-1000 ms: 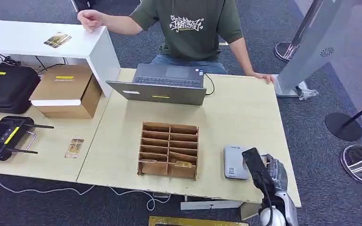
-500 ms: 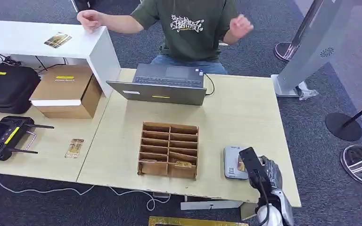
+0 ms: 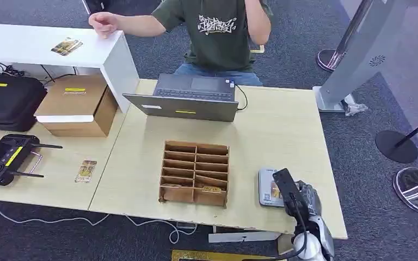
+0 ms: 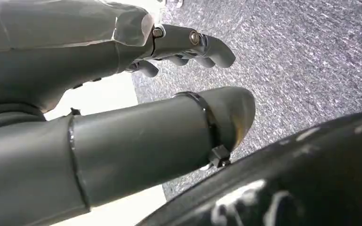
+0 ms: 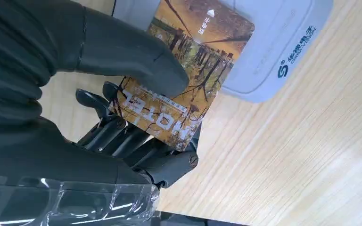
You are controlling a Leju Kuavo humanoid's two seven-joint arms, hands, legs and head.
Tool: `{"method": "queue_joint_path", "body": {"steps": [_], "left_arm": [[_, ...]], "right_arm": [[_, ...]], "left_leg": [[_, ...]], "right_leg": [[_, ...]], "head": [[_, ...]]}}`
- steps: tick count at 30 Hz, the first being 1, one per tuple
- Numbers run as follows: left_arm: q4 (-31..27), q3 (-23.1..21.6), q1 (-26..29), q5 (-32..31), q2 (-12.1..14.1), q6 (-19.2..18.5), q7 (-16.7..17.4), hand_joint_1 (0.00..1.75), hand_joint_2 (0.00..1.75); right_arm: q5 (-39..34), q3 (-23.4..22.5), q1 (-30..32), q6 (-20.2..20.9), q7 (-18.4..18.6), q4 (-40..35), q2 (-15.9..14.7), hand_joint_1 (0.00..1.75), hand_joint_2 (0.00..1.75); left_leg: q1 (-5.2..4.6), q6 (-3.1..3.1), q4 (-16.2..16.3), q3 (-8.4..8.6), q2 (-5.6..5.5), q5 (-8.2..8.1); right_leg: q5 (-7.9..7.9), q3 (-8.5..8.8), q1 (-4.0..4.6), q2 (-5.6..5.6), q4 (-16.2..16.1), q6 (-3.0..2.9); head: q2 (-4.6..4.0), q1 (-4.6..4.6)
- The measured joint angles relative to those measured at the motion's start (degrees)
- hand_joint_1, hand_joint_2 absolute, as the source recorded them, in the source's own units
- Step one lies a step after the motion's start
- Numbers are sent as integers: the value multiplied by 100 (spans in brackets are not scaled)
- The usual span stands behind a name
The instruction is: Pass the card to the sensor for recognition and then transmit it.
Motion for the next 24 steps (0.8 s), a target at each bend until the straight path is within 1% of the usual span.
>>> {"method": "queue_joint_path", "body": {"steps": [7, 12, 16, 20, 24], "left_arm": [[0, 0, 10, -66, 0, 2, 18, 0, 0], [0, 0, 12, -77, 0, 0, 20, 0, 0], [0, 11, 19, -105, -2, 0, 17, 0, 0], [0, 74, 25, -153, -11, 0, 7, 0, 0], [-7, 144, 28, -201, -17, -20, -24, 0, 0]], "right_arm": [[7, -2, 6, -2, 50, -2, 0, 175, 175], [13, -2, 27, -55, 15, -28, 0, 175, 175], [35, -9, 132, -405, -379, -247, 24, 175, 175], [90, -9, 291, -754, -700, -665, 90, 175, 175], [184, -9, 436, -944, -824, -1176, 160, 175, 175]], "left_leg": [[0, 0, 0, 6, 0, 0], [0, 0, 0, 9, -1, -1], [0, -2, 0, 9, -1, -2], [-1, -3, 0, 9, -1, -2], [0, -2, 0, 9, -1, -6]], "right_leg": [[-3, 7, 0, 0, 0, 2], [-3, 9, 0, 0, 0, 2], [-4, 9, 0, 0, 0, 2], [-4, 9, 0, 0, 0, 1], [-8, 9, 0, -1, 0, 0]], "head": [[0, 2], [0, 0], [0, 2], [0, 0], [0, 2]]}}
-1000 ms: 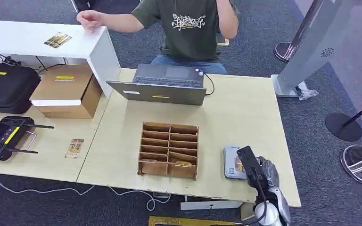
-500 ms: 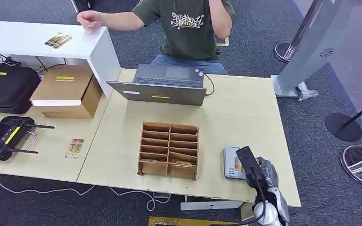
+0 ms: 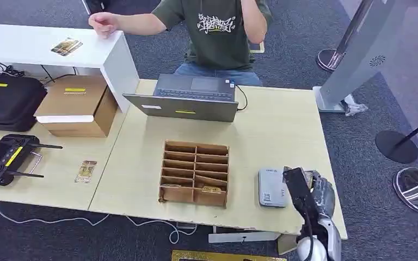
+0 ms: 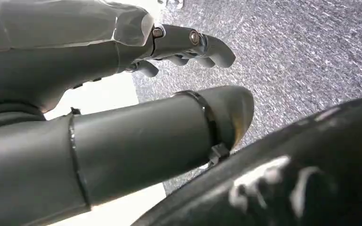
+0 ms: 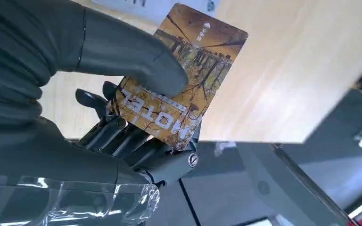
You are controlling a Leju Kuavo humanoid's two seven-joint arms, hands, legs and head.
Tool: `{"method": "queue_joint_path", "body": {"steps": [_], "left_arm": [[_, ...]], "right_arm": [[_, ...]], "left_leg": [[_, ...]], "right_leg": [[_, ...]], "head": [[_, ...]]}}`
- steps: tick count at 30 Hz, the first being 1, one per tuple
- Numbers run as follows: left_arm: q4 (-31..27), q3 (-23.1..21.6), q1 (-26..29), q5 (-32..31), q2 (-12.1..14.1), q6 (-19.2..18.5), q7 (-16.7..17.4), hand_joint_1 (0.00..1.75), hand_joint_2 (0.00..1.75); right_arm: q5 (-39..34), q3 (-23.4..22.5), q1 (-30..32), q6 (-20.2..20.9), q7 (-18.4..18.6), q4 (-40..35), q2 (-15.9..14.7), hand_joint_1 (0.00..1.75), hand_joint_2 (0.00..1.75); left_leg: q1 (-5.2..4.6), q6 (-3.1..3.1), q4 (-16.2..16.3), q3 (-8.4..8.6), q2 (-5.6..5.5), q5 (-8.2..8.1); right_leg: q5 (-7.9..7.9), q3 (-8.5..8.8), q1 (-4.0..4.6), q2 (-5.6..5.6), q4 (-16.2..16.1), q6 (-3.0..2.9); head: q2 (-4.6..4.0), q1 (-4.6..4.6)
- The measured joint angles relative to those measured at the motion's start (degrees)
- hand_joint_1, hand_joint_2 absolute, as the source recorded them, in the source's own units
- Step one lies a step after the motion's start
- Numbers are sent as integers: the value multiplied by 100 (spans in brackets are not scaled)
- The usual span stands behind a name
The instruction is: Pass the card to the sensor for recognition and then transmit it.
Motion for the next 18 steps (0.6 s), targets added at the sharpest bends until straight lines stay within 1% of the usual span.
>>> {"method": "queue_joint_path", "body": {"steps": [6, 9, 12, 18], "left_arm": [[-7, 55, 0, -66, 0, -42, -37, 0, 0], [-13, 103, 0, -79, -2, -46, -54, 0, 0], [-15, 136, 0, -85, -13, -46, -63, 0, 0], [-15, 151, -1, -92, -13, -77, -101, 0, 0]], "right_arm": [[150, 9, 172, -295, -278, -659, 83, 175, 175], [406, 20, 259, -620, -461, -950, 103, 175, 175], [638, 33, 342, -879, -566, -1193, 118, 175, 175], [1299, 46, 443, -1465, -627, -1512, 133, 175, 175]], "left_leg": [[0, 2, 0, 0, 0, -2], [0, 4, 0, 0, 0, -4], [-1, 6, 0, 0, 0, -8], [0, 2, 0, 2, 1, -11]], "right_leg": [[-4, 0, 0, 0, 0, -4], [-4, 1, 0, 0, 0, -4], [-5, 1, 0, 0, 0, -4], [-7, 1, 0, 0, 0, -4]], "head": [[0, 0], [0, 0], [0, -2], [0, -2]]}}
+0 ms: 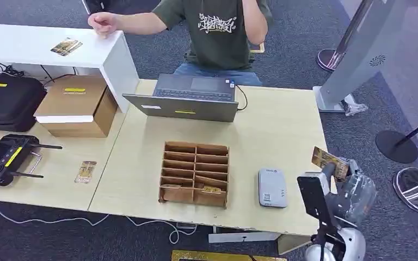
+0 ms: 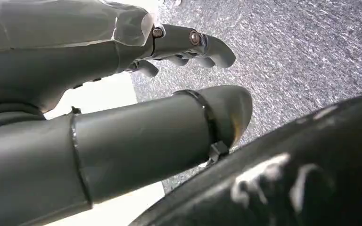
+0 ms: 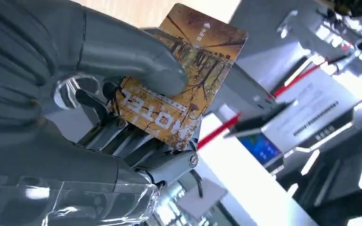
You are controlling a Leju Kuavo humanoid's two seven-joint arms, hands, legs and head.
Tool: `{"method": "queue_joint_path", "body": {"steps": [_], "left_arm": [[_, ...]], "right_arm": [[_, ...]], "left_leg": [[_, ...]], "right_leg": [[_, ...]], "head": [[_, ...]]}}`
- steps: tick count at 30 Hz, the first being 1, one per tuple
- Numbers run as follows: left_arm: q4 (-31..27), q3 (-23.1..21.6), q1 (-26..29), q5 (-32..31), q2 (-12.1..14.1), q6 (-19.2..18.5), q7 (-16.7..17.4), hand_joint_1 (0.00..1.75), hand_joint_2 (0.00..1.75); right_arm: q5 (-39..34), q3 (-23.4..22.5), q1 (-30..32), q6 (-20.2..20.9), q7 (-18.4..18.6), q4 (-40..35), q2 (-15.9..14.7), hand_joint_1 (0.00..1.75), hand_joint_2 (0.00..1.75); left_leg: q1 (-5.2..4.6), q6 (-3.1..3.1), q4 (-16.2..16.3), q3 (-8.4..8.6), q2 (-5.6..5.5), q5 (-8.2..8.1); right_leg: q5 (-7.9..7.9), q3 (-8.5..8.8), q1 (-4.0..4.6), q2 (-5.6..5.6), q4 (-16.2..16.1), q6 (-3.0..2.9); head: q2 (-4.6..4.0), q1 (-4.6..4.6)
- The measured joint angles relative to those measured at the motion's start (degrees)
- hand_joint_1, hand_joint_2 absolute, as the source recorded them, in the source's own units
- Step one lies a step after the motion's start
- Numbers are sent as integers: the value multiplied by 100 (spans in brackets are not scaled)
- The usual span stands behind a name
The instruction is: Pass the card to the sensor for recognition and then transmit it.
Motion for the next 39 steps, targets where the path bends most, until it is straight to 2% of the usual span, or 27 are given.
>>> {"method": "queue_joint_path", "body": {"steps": [4, 8, 11, 12, 14, 17, 19, 22, 24, 28, 31, 34, 35, 37, 39], "left_arm": [[0, 2, -1, 0, 0, -22, -13, 0, 0], [0, 2, -10, 0, 0, -26, -37, 0, 0], [0, -9, -17, 0, 2, -52, -37, 0, 0], [0, -22, -19, 0, 6, -74, -37, 0, 0], [0, -37, -21, 0, 18, -85, -42, 0, 0], [0, -66, -28, 0, 31, -109, -59, 0, 0], [0, -66, -28, 0, 35, -120, -85, 0, 0], [0, -63, -28, 0, 42, -116, -114, 0, 0], [0, -63, -29, 2, 46, -87, -131, 0, 0], [0, -63, -29, 4, 50, -74, -159, 0, 0], [0, -63, -29, 2, 50, -72, -173, 0, 0], [0, -63, -29, 4, 57, -72, -203, 0, 0], [0, -70, -30, 132, 61, -61, -205, 0, 0], [0, -340, -28, 731, 81, -39, -168, 0, 0], [2, -592, -23, 857, 101, -39, -162, 0, 0]], "right_arm": [[510, 0, 20, -339, -24, -133, 0, 175, 175], [1955, -9, 16, -906, 131, -159, 9, 175, 175], [2941, -17, 5, -996, 278, -170, 15, 175, 175], [3042, -37, 2, -998, 271, -188, 15, 175, 175], [3055, -151, -16, -1005, -73, -232, 18, 175, 175], [3057, -676, -90, -1005, -1535, -367, 272, 175, 175], [3057, -1072, -186, -1005, -2204, -463, 475, 175, 175], [3057, -1454, -281, -1005, -2534, -513, 643, 175, 175], [3057, -1591, -303, -1005, -2630, -520, 658, 175, 175], [3057, -1679, -328, -1005, -2660, -509, 664, 175, 175], [3057, -1646, -407, -1003, -2240, -395, 636, 175, 175], [3060, -1530, -503, -1003, -2088, -260, 616, 175, 175], [3062, -1475, -542, -1003, -1918, -209, 590, 175, 175], [3062, -1120, -708, -1003, -1069, 20, 290, 175, 175], [3062, -751, -940, -1003, -716, 224, 52, 175, 175]], "left_leg": [[0, 0, 0, 0, 0, -1], [0, 0, 0, 0, 0, -1], [0, -2, 0, 3, 0, -2], [0, -2, 0, 3, -1, -2], [0, -2, 0, 4, -1, -3], [0, 0, 0, 6, 0, -5], [0, 0, 0, 6, -1, -4], [0, 0, 0, 8, -1, -5], [0, 0, 0, 9, -1, -6], [0, 2, 0, 10, -1, -7], [0, 2, 0, 12, -1, -7], [0, 2, 0, 16, 0, -7], [0, 2, 0, 17, 0, -7], [0, 2, 0, 19, 1, -6], [1, 1, 1, 22, 3, -6]], "right_leg": [[-3, 0, 0, 0, 0, -1], [-3, 1, 0, 0, 0, -1], [-3, 1, 0, 0, 0, -1], [-4, 2, 0, 0, 0, -1], [-4, 3, 0, -1, 0, -1], [-4, 3, 0, 2, 0, -1], [-4, 6, 0, -1, 0, -1], [-5, 9, 0, 0, 0, -1], [-6, 12, 0, -1, 0, -1], [-6, 13, 0, -1, 0, -1], [-6, 16, 0, -1, 0, -1], [-6, 19, 1, 1, 1, -2], [-6, 22, 1, 0, 2, -2], [-5, 25, 0, 1, 3, -1], [-4, 26, 1, 5, 4, -1]], "head": [[0, 2], [0, 2], [0, 0], [0, 0], [0, 2], [0, -2], [0, 0], [0, 0], [0, 4], [0, 0], [0, 0], [0, 0], [0, -2], [0, -2], [0, 2]]}}
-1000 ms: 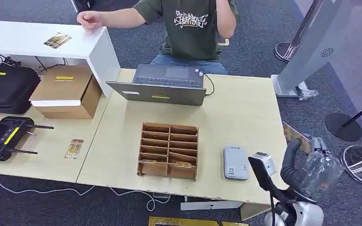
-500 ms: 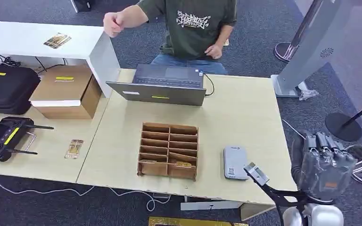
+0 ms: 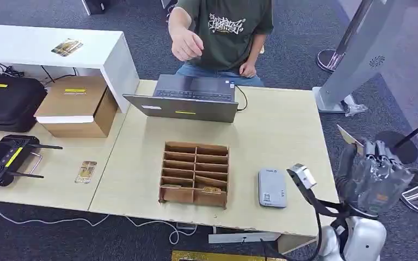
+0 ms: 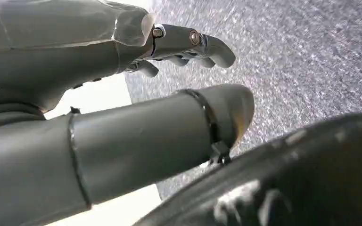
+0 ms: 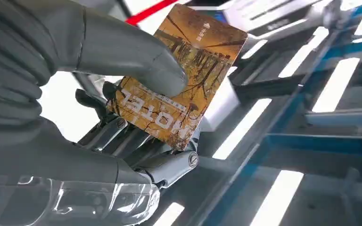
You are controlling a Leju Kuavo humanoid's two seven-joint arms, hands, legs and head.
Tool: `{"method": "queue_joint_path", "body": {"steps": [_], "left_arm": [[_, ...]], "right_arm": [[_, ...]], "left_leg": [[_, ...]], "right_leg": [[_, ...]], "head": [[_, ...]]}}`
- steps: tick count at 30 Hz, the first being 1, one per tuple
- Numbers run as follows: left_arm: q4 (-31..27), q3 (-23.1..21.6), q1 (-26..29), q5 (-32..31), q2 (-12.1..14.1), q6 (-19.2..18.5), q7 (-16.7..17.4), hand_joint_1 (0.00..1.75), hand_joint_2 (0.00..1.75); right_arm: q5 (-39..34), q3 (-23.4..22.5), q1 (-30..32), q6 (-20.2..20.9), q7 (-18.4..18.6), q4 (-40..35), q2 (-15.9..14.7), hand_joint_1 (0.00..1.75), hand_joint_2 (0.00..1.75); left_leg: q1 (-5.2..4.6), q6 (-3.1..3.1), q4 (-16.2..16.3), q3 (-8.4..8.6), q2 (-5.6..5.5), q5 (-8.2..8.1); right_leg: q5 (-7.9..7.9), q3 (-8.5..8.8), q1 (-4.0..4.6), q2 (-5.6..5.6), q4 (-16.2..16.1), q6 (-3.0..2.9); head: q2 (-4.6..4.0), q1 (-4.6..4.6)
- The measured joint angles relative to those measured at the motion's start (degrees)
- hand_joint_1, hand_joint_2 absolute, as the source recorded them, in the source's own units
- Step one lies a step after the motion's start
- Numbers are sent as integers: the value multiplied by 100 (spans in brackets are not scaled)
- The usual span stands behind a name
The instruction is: Pass the card to the sensor for recognition and then transmit it.
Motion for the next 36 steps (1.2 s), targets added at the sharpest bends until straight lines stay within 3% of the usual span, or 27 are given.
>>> {"method": "queue_joint_path", "body": {"steps": [2, 5, 8, 11, 14, 24, 31, 36], "left_arm": [[0, -136, -5, 6, 17, 0, 0, 0, 0], [0, -252, -19, -15, 35, 0, -2, 0, 0], [2, -337, -26, -59, 55, -2, -9, 0, 0], [2, -399, -35, -118, 63, -20, -22, 0, 0], [2, -433, -33, -188, 70, -26, -33, 0, 0], [2, -615, -65, -404, 94, -74, -9, 0, 0], [4, -720, -98, -477, 101, -109, 24, 0, 0], [4, -735, -112, -516, 114, -136, 39, 0, 0]], "right_arm": [[0, 478, -313, 21, 641, 324, -276, 175, 175], [2, 1397, -827, 153, 2097, 638, -736, 175, 175], [2, 2444, -1508, 302, 2747, 1099, -1106, 175, 175], [2, 3108, -1897, 369, 2771, 1426, -1219, 175, 175], [2, 3400, -2280, 487, 2565, 1780, -1213, 175, 175], [2, 3791, -3185, 791, 2456, 2733, -952, 175, 175], [2, 4130, -3847, 920, 2690, 3554, -821, 175, 175], [2, 4204, -4200, 920, 2655, 4154, -684, 175, 175]], "left_leg": [[-3, 0, 1, 2, 5, 1], [-2, 2, 4, 3, 1, 5], [-3, 1, 6, 13, 19, 4], [0, -2, 7, 11, -2, 6], [0, -2, 7, 11, -1, 6], [-1, -2, 7, 9, -3, 6], [-1, -2, 8, 11, -1, 6], [0, -3, 8, 11, -1, 7]], "right_leg": [[1, 4, -2, 3, 2, 0], [2, 9, -1, -2, 3, 1], [9, -2, -2, 18, 9, -4], [4, 4, 0, -4, 13, -6], [3, 3, 0, -2, 17, -6], [1, 4, 0, -4, 17, -6], [2, 3, 0, 0, 18, -7], [2, 4, 0, -2, 18, -7]], "head": [[0, -4], [0, 2], [0, -2], [0, -2], [0, -2], [0, -2], [0, -4], [0, -2]]}}
